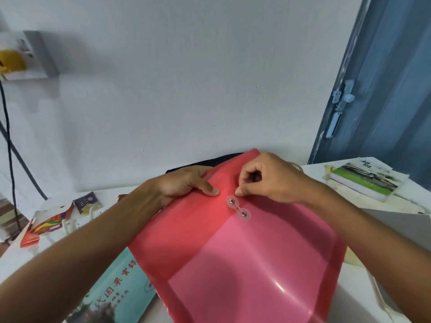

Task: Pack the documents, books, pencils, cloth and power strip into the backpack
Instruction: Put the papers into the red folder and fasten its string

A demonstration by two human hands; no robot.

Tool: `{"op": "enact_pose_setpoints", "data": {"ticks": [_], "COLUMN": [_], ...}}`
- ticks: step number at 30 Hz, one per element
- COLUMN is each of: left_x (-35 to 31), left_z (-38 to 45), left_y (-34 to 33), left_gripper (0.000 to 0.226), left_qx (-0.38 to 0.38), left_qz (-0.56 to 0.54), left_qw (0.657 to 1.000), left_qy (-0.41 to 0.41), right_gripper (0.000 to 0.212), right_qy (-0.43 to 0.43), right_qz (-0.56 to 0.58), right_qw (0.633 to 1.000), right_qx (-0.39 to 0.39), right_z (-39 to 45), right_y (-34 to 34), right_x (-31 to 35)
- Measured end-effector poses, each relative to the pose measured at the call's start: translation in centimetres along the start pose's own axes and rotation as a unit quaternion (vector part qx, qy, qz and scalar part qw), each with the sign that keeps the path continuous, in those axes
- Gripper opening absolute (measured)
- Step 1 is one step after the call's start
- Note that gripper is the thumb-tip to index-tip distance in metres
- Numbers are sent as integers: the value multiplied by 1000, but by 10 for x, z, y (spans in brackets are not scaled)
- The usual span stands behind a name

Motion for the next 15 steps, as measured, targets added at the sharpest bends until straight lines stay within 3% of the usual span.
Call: {"op": "enact_pose_setpoints", "data": {"ticks": [5,9,15], "left_x": [6,19,40], "left_z": [-3,-5,-4], "left_y": [7,8,0], "left_gripper": [39,51,62], "left_qx": [-56,-106,-166], "left_qz": [-73,-139,-236], "left_qw": [996,984,956], "left_qy": [-14,-26,-46], "right_gripper": [8,29,30], "right_qy": [91,126,106], "right_qz": [-57,-105,-149], "right_qw": [992,982,970], "right_qx": [-61,-93,-162], "right_z": [-14,-25,-30], "right_y": [-11,-22,-31], "right_x": [-23,-35,-50]}}
Point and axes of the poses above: each hand's wrist, its own z-axis towards the middle knuckle, its own y-axis out of the back of the hand, x = y × z, the point moved 3 cm from there along z, towards the middle knuckle, and after that the axes turned 10 degrees about z, right-handed, at the moved point
